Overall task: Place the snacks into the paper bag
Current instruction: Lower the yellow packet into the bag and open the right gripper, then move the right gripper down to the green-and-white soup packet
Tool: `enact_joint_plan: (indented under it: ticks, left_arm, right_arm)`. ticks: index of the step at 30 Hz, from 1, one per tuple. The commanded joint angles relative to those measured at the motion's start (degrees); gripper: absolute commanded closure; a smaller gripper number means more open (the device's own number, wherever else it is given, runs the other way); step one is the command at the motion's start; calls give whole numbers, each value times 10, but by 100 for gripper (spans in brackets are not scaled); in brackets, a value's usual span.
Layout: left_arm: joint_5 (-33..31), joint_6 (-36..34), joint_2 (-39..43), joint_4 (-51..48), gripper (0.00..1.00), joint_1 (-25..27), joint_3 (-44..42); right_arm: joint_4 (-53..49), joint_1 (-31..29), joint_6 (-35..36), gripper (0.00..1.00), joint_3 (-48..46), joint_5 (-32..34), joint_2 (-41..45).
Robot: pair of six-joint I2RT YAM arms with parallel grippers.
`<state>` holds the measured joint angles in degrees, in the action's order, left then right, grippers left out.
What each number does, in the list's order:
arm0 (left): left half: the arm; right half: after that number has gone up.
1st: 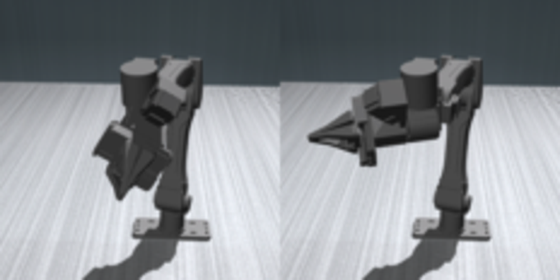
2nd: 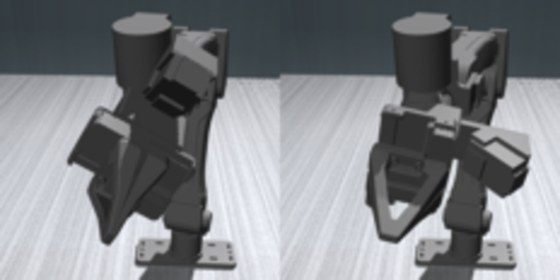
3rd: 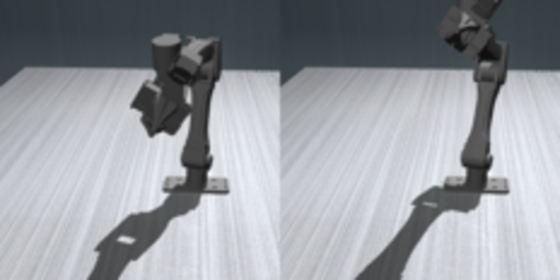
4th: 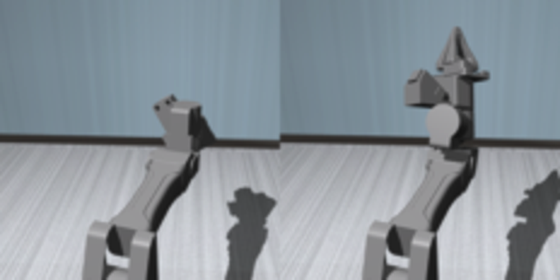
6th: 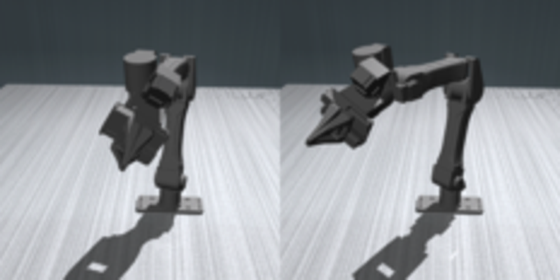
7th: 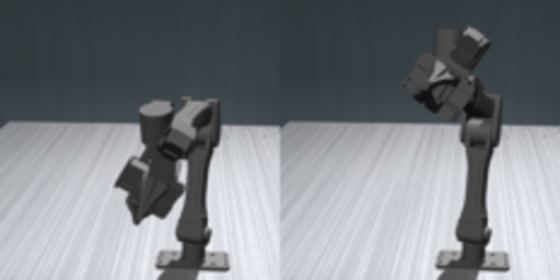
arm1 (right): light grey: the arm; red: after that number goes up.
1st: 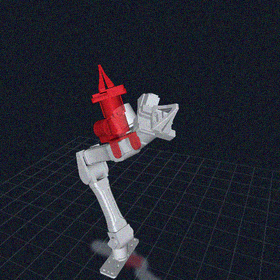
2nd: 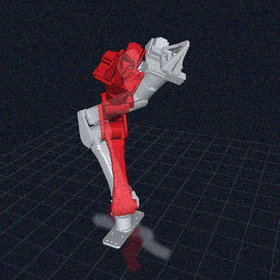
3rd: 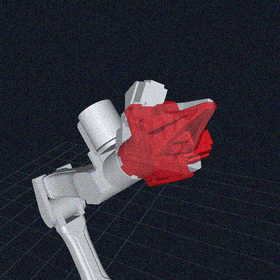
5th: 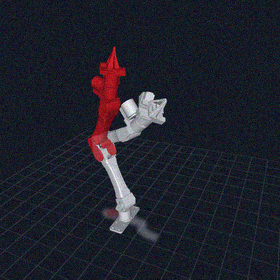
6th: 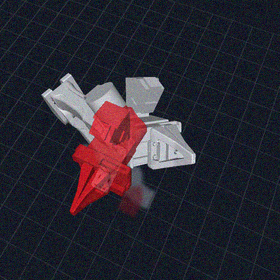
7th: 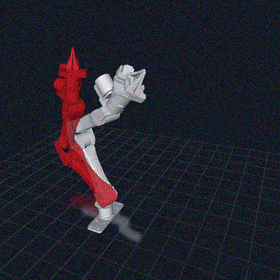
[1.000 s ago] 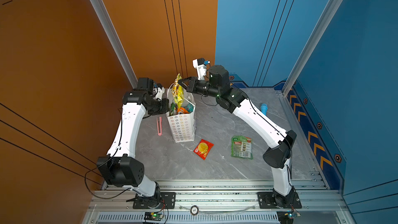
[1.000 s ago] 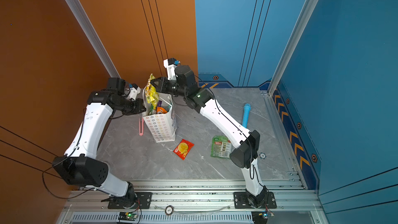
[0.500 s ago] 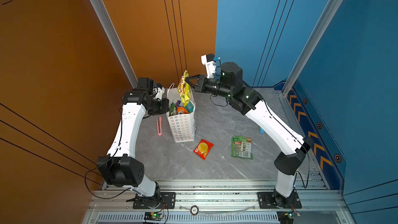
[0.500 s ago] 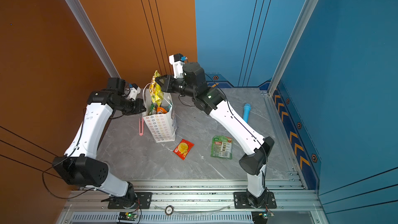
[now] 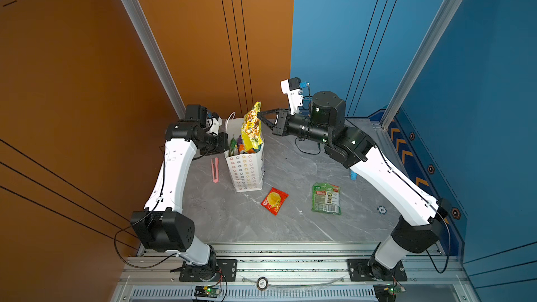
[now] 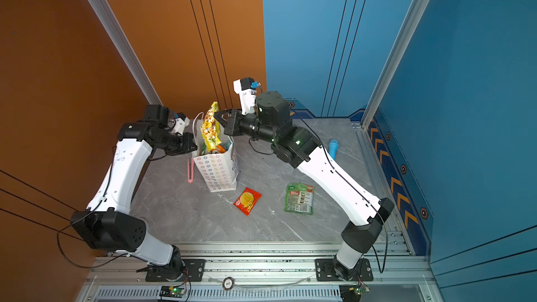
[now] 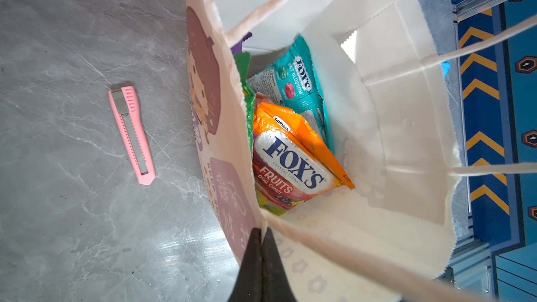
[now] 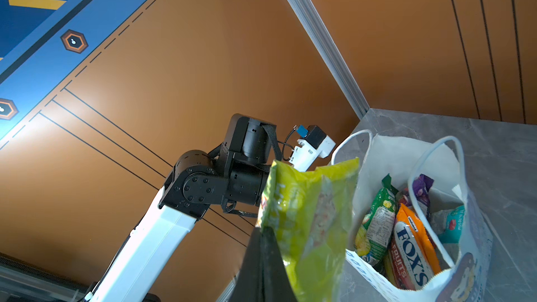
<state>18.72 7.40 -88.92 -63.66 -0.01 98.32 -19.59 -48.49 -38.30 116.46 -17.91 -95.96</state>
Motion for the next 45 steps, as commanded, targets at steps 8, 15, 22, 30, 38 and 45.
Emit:
enact_joint_plan:
  ticks: [8,15,22,30,38,45]
  left_arm:
    - [31,2,29,10,100,-2,5]
    - [30,1,33,10,100,-3,-1]
    - [29,-1,41,9,100,-5,-7]
    - [28,-5,40,10,100,-9,-5]
    - [28,-9,35,10,100,-13,-9]
    - [30,-8,29,10,100,-14,-5]
  right_arm:
    - [-3,3,1,100,70,-8,-94]
    - [-4,39,-45,100,165,-45,-221]
    - [6,58,-77,100,197,-68,-292]
    - [-14,69,-73,99,194,-62,-313]
    - [-22,79,-58,54,164,-62,-263]
    - [-7,80,-30,52,72,-29,-150]
